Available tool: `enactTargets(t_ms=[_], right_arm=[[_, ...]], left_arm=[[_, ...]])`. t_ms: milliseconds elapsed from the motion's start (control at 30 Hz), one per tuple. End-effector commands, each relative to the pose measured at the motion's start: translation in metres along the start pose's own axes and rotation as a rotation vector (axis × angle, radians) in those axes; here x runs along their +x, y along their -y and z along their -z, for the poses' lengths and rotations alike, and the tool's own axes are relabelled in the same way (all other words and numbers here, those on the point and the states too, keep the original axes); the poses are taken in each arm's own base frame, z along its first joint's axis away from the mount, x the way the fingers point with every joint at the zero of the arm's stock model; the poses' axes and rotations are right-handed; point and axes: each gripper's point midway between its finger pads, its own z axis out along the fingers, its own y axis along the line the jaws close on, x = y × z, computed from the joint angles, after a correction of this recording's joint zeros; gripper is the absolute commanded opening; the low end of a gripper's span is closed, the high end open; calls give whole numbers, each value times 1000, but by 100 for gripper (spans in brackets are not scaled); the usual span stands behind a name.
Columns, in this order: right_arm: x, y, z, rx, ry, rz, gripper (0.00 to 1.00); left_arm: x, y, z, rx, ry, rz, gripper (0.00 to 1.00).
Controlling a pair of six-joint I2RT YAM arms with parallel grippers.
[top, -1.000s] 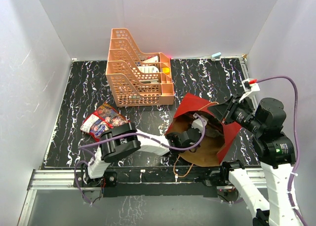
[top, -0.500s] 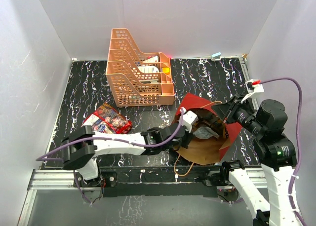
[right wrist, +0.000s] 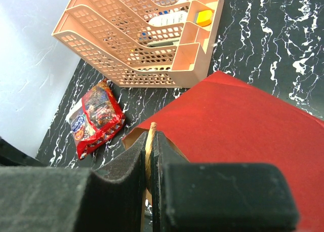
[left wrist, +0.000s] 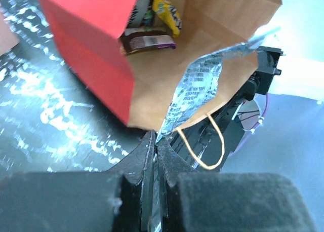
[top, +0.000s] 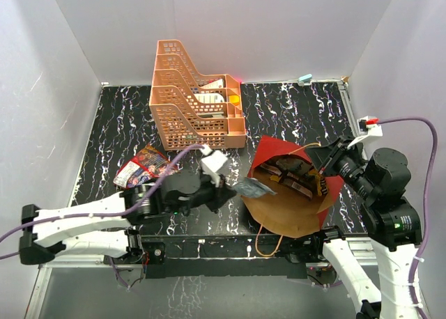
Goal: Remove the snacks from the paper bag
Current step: Take out the snack from the paper bag, then place the snack at the center of the board.
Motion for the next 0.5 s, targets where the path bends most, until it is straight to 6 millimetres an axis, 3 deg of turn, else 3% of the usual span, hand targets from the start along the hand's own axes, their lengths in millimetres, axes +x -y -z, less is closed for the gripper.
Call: enactTargets(t_ms=[0, 133, 233, 333, 467], right_arm=[[-20, -6, -3, -18, 68, 20, 7], [-22, -8, -7, -30, 62, 21, 7], [-21, -9, -7, -37, 60, 16, 7], [-20, -10, -8, -41, 62, 6, 7], [-21, -11, -7, -48, 72, -4, 7]], left_arm=[[22, -52, 41, -243, -12, 123, 0], [45, -112, 78, -574, 1, 261, 0], [56, -133, 89, -666, -10, 313, 0], [70, -143, 81, -667, -65, 396, 0], [78, -147, 50, -546, -153, 530, 0]])
